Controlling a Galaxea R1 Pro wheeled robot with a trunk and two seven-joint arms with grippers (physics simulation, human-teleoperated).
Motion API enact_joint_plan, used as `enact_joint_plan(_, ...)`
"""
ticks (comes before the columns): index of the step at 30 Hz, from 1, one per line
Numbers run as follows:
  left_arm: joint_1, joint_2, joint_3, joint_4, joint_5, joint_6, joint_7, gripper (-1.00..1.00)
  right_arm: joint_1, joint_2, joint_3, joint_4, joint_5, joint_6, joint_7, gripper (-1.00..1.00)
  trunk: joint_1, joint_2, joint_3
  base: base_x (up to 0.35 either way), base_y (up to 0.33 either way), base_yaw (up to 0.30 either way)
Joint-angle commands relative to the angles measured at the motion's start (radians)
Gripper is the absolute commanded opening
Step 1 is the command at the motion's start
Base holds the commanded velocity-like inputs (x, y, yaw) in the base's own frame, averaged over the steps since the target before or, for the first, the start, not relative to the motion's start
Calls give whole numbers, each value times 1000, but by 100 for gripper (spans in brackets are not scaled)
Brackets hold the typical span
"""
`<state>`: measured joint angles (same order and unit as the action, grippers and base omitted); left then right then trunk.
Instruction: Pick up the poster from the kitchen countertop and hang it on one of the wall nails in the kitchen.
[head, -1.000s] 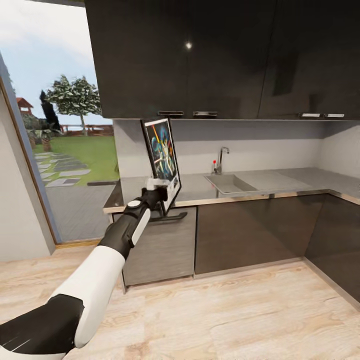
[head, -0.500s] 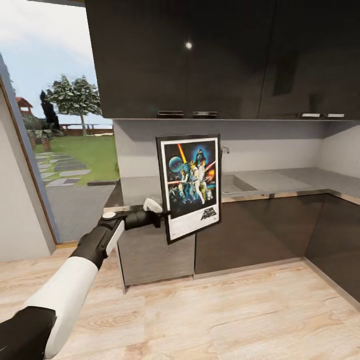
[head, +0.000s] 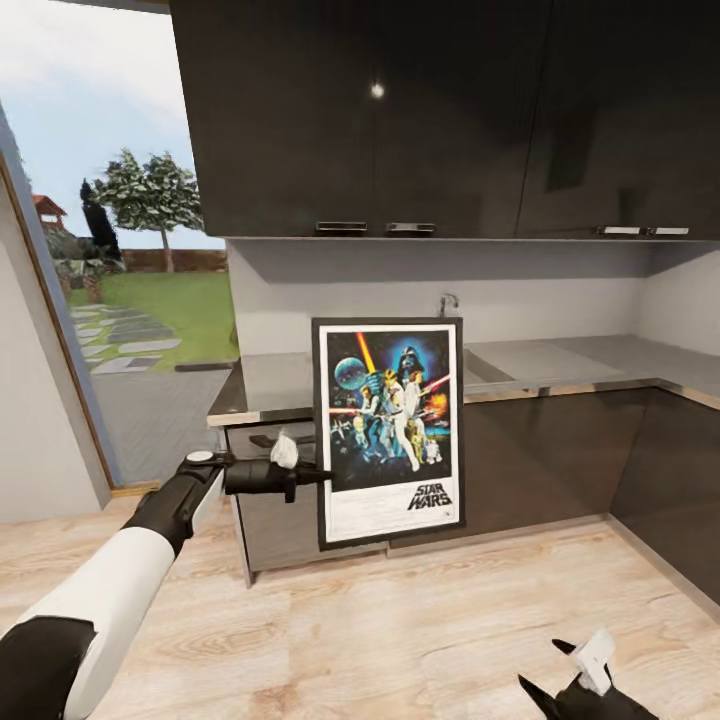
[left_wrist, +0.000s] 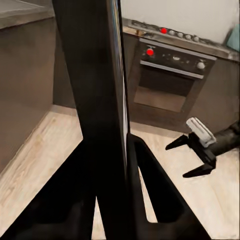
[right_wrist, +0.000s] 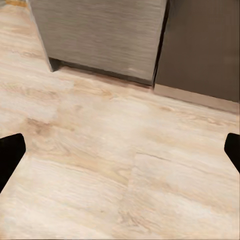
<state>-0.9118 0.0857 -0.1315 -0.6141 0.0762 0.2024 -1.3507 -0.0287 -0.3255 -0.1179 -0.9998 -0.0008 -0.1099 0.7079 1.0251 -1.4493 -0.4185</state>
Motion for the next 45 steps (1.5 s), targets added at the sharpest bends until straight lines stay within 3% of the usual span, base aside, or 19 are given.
enact_joint_plan(1, 10, 2, -5, 2, 10, 8, -25, -100, -54, -15, -2, -18, 2, 52, 107, 100, 0, -1, -1, 0, 0, 0)
enact_joint_plan(5, 17, 2, -5, 32, 13, 9, -43, -100, -130, -27, -2, -31, 2, 106, 243, 100, 0, -1, -1, 0, 0, 0)
enact_joint_plan(8, 20, 3, -1, 113, 47, 9, -51, -100, -214, -45, -15, -32, 3, 225, 401, 100, 0, -1, -1, 0, 0, 0)
enact_joint_plan(13, 20, 3, 2, 147, 74, 7, -55, -100, -253, -64, -56, -33, 2, 299, 516, 100, 0, -1, -1, 0, 0, 0)
enact_joint_plan(19, 20, 3, 1, 157, 83, 6, -57, -100, -267, -72, -75, -36, 1, 322, 574, 100, 0, -1, -1, 0, 0, 0)
enact_joint_plan(26, 21, 3, 0, 157, 84, 3, -59, -100, -269, -76, -78, -40, -1, 327, 585, 100, 0, -1, -1, 0, 0, 0)
enact_joint_plan(32, 21, 3, -2, 157, 81, -2, -93, -100, -294, -76, -78, -37, 5, 334, 637, 100, 0, -1, -1, 0, 0, 0)
enact_joint_plan(40, 21, 4, -2, 162, 79, -72, -114, -100, -312, -78, -78, -37, 8, 411, 733, 100, 0, -1, -1, 0, 0, 0)
enact_joint_plan(45, 21, 5, -3, 164, 77, -91, -116, -100, -314, -103, -78, -33, 8, 420, 789, 100, 0, -1, -1, 0, 0, 0)
